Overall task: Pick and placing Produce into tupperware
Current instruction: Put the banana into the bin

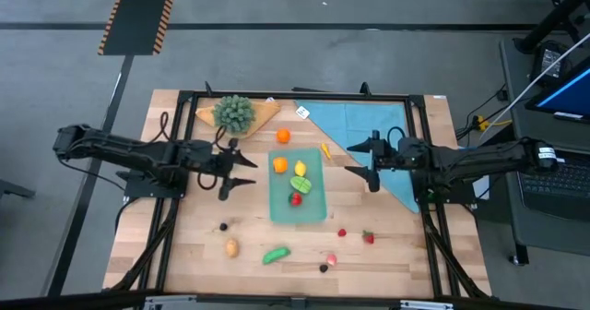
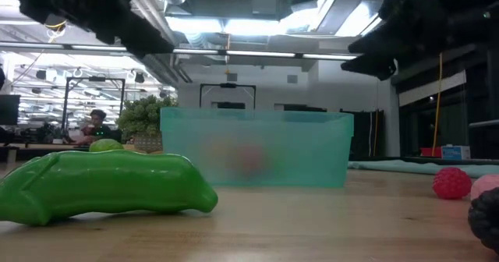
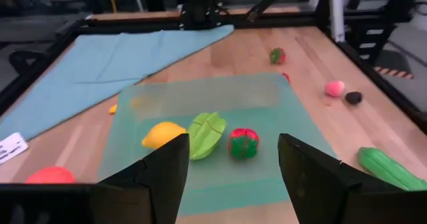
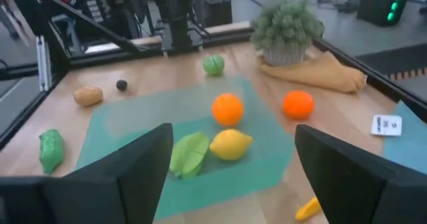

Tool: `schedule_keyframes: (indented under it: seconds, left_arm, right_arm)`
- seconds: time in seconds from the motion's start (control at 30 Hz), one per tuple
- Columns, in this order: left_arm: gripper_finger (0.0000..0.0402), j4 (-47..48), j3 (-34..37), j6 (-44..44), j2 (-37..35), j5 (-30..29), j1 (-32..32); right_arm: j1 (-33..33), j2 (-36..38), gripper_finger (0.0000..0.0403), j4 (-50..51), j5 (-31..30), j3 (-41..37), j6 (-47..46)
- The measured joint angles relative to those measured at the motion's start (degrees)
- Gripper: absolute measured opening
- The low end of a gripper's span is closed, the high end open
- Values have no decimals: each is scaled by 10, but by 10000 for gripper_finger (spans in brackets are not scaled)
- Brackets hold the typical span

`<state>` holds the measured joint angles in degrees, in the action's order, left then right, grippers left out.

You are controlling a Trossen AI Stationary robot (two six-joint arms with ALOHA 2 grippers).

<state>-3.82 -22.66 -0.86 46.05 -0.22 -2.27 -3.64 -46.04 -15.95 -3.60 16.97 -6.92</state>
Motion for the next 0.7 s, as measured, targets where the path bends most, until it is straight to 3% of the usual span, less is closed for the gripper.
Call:
schedule_keyframes:
  seconds: [0.3, 0.53, 0.7]
  left_arm:
    - [220, -35, 59, -8, -78, 40, 9]
    - [220, -52, 92, -10, -106, 69, 9]
    - [220, -63, 101, -8, -108, 69, 9]
  right_arm:
    - [-3, -47, 316, 118, -40, 57, -10]
    - [-3, -132, 316, 142, -148, 58, -34]
    - [-3, -193, 316, 140, -163, 58, -86]
